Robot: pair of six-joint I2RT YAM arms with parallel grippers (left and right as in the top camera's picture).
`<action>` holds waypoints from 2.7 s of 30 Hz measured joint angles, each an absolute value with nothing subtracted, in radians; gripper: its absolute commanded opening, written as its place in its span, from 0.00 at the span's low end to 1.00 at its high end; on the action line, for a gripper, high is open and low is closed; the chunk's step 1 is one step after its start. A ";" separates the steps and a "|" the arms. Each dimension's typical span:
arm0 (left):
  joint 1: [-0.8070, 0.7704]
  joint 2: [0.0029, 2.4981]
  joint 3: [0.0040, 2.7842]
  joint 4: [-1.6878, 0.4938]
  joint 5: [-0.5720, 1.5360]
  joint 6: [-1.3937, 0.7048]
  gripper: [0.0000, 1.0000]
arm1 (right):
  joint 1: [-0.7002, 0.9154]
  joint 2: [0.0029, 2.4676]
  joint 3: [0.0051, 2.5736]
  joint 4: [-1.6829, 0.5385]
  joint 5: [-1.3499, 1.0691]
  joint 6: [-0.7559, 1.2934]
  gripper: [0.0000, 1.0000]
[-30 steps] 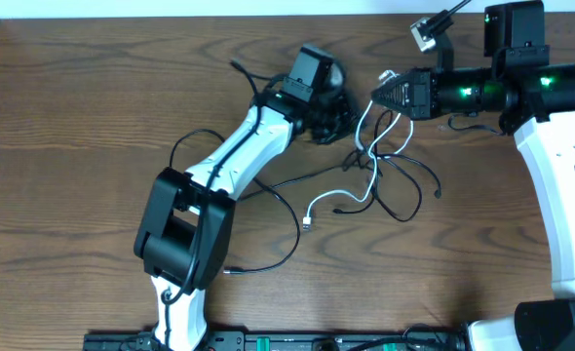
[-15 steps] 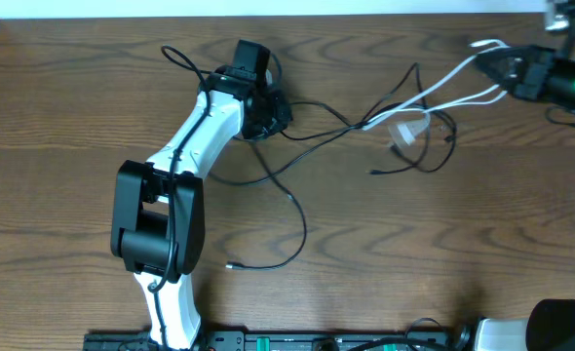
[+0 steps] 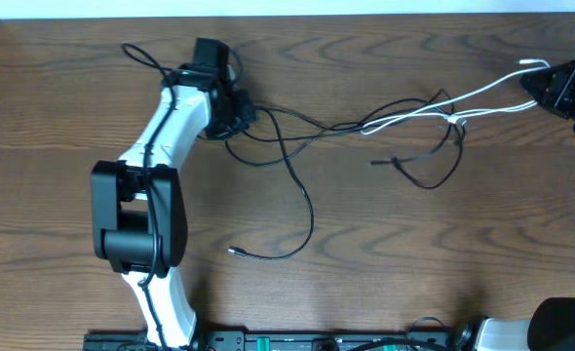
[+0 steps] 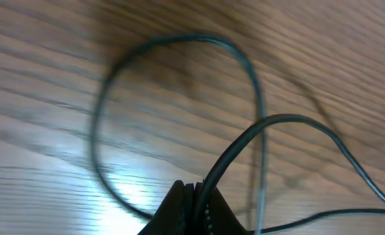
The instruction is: Untangle cables
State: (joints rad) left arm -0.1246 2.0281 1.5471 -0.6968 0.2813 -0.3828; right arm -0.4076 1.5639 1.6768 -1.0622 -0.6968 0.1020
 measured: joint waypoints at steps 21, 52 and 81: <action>0.074 1.711 1.546 -0.741 0.116 -0.316 0.07 | -0.377 1.702 1.684 -1.193 -0.415 0.089 0.01; 0.166 1.614 1.546 -0.834 0.202 -0.313 0.07 | 0.105 1.911 1.686 -1.017 -0.471 0.040 0.61; 0.085 1.629 1.546 -0.865 0.216 -0.313 0.08 | 0.517 2.221 1.687 -0.747 -0.333 0.533 0.43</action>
State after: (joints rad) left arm 0.0849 1.6291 1.5455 -0.8646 0.2157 -0.3134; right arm 0.5171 2.2208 1.6871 -0.7467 -0.3332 0.5331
